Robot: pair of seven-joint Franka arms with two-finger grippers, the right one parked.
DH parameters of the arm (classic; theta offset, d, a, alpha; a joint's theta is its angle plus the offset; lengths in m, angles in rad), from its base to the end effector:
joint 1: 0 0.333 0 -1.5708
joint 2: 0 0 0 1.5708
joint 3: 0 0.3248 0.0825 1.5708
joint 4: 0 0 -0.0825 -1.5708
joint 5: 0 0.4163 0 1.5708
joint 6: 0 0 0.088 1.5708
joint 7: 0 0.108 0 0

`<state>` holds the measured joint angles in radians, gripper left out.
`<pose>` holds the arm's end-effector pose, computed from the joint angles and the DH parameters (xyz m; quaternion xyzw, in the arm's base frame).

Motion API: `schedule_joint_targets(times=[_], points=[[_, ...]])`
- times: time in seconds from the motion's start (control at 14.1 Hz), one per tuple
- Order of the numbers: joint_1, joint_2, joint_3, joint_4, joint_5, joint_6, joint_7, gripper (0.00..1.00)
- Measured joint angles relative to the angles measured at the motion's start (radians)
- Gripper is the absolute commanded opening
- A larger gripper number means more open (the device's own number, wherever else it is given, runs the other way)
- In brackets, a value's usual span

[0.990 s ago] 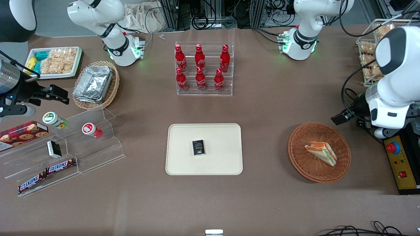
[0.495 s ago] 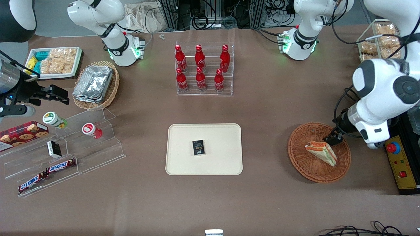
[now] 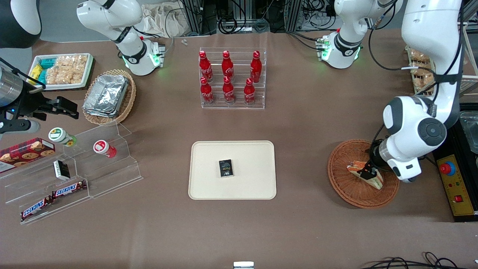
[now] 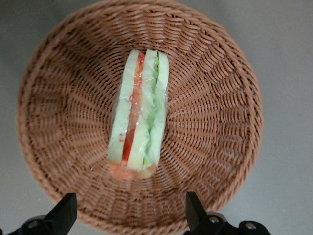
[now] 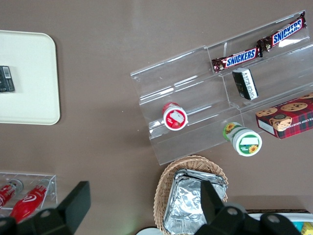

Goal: Place sandwich from basket to tray
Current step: 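Lower the left gripper and close it on the wrapped sandwich, then lift the sandwich and carry it over to the white tray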

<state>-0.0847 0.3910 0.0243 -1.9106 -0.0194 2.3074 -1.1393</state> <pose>0.6525 -0.0406 0.2780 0.8551 0.5184 0.0010 0.0038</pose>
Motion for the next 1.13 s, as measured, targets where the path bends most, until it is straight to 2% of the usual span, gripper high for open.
schedule_joint_targets(times=[0.21, 0.35, 0.42, 0.49, 0.64, 1.13], points=[[0.0, 0.046, 0.001, 0.002, 0.053, 0.028, 0.0, 1.0], [0.0, 0.068, 0.001, 0.002, 0.061, 0.054, 0.0, 0.98], [0.001, 0.077, 0.003, 0.005, 0.061, 0.064, 0.0, 0.84], [0.005, 0.083, 0.005, 0.008, 0.062, 0.069, 0.0, 0.63], [0.015, 0.096, 0.007, 0.012, 0.066, 0.072, 0.0, 0.0], [0.021, 0.071, 0.033, 0.047, 0.073, 0.065, 0.022, 0.0]])
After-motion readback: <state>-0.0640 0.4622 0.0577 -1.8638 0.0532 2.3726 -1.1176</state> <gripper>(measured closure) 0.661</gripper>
